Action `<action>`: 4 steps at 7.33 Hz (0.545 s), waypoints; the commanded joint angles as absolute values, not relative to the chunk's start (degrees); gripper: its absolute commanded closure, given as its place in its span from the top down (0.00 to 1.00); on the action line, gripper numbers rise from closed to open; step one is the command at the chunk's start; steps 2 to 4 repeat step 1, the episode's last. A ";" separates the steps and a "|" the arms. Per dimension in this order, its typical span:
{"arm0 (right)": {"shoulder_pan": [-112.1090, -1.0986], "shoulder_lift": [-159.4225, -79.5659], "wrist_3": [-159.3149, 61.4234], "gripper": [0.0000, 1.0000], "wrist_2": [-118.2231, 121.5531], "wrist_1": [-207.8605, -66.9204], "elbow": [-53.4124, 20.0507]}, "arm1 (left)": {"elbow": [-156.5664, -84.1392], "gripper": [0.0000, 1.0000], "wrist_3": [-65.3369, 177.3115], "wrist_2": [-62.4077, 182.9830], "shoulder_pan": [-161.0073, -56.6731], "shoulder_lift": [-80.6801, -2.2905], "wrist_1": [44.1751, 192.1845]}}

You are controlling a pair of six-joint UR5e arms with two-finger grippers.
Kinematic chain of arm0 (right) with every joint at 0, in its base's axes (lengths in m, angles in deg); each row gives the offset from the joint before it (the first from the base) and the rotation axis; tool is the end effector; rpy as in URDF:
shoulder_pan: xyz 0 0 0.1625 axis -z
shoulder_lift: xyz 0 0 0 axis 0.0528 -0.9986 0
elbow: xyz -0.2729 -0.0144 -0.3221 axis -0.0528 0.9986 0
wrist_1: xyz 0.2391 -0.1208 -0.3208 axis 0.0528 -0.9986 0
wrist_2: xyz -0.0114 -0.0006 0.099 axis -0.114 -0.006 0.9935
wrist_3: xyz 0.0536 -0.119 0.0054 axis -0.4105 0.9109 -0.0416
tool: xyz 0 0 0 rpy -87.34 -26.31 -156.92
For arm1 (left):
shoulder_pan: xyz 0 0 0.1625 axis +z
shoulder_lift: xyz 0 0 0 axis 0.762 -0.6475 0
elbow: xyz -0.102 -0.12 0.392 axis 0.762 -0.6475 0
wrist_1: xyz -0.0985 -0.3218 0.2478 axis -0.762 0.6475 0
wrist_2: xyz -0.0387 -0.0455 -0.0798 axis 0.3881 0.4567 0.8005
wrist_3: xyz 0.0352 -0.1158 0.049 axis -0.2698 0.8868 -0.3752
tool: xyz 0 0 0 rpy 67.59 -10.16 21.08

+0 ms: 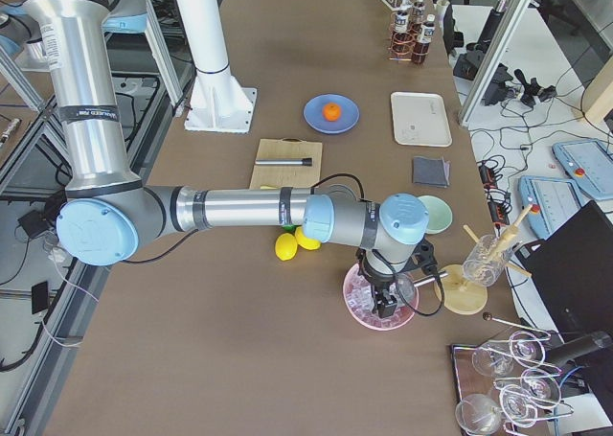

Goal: Pick orange to plate

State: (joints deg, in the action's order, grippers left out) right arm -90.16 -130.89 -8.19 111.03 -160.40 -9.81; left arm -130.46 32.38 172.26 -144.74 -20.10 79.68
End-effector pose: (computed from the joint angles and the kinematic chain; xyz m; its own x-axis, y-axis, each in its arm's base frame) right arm 0.0757 -0.5469 0.6512 0.6922 -0.3185 0.6477 0.2511 0.9476 0.1976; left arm -0.0852 -0.4667 0.6205 0.7244 0.0550 -0.6872 -0.0234 0.9982 0.0553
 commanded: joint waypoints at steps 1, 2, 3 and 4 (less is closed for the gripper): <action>-90.14 -130.90 -8.19 1.00 111.09 -160.40 -9.82 | -130.46 0.97 32.38 172.26 -144.74 -20.05 79.68; -90.14 -130.90 -8.19 1.00 111.09 -160.40 -9.82 | -130.46 0.97 32.38 172.26 -144.74 -20.05 79.68; -90.14 -130.90 -8.19 1.00 111.09 -160.40 -9.82 | -130.46 0.97 32.38 172.26 -144.74 -20.05 79.68; -90.14 -130.90 -8.19 1.00 111.09 -160.40 -9.82 | -130.46 0.97 32.38 172.26 -144.74 -20.05 79.68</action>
